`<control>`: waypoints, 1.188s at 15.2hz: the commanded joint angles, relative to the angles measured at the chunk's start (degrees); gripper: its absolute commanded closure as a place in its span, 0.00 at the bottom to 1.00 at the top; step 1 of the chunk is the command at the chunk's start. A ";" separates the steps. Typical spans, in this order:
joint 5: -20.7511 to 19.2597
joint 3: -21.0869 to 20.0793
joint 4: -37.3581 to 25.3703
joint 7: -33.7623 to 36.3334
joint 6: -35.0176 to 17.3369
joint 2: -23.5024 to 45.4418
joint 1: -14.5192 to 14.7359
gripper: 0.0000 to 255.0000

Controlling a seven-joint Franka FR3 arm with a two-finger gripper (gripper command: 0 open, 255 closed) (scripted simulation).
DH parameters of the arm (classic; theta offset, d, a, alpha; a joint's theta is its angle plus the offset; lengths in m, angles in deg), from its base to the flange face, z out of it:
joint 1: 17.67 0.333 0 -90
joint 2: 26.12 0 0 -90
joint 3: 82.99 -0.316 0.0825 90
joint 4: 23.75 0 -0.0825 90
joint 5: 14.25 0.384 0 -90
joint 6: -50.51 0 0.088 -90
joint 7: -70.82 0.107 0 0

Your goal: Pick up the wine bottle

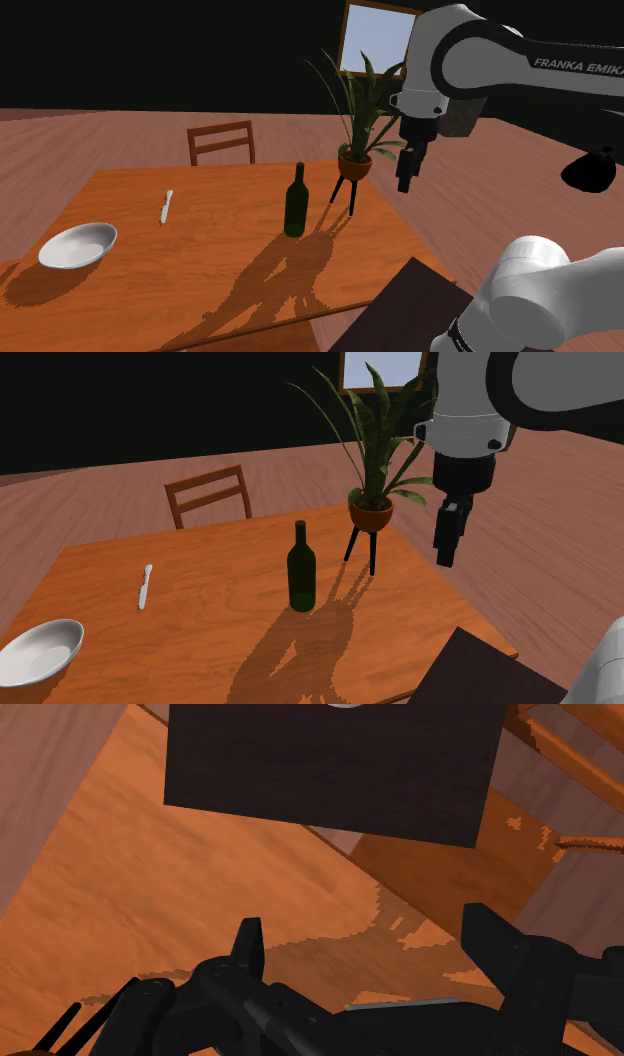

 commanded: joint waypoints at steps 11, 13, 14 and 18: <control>-0.55 2.09 -11.75 -3.35 -10.26 22.85 -0.45 0.00; -0.47 2.39 -15.00 -4.03 -11.45 27.46 -0.52 0.00; -0.40 2.52 -16.74 -4.37 -11.94 29.77 -0.54 0.00; -0.02 2.97 -24.50 -5.71 -13.12 39.07 -0.67 0.00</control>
